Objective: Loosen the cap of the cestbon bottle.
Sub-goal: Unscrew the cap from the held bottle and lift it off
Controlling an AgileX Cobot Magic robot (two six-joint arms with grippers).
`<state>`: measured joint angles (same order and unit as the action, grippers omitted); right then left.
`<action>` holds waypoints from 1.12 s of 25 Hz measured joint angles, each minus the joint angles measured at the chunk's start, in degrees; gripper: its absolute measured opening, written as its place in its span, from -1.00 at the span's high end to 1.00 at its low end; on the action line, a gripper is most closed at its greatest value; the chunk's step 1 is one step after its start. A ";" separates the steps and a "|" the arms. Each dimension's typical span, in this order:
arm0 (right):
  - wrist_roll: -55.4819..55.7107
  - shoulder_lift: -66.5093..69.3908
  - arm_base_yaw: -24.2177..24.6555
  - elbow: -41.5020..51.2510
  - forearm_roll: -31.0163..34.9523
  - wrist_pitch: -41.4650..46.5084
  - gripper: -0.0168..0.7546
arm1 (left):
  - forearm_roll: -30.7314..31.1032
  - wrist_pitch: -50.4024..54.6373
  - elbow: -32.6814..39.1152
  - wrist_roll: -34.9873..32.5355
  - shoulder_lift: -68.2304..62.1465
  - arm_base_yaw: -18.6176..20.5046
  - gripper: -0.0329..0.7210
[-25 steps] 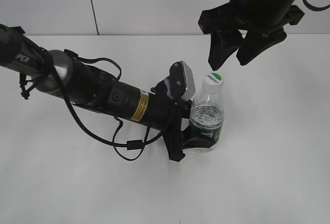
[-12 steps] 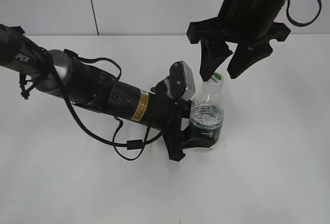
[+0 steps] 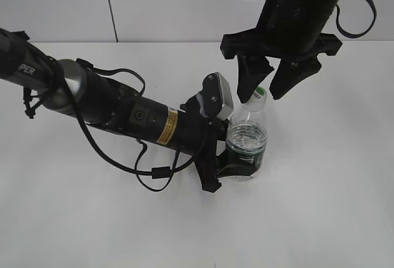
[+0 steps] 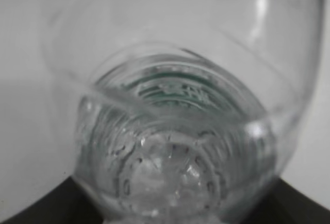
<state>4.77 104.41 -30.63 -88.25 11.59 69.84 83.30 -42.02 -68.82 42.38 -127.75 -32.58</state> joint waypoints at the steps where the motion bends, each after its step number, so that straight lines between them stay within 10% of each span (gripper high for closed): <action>1: 0.04 0.00 0.00 0.00 0.00 0.00 -0.16 | 0.00 0.00 0.00 0.00 0.00 0.00 -0.18; 28: -6.64 1.09 -0.11 -0.01 0.40 0.00 0.17 | -0.23 0.41 -0.11 0.00 0.00 -0.06 -0.18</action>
<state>-1.88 105.50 -30.74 -88.26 11.99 69.84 83.07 -41.61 -68.93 42.38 -127.75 -32.65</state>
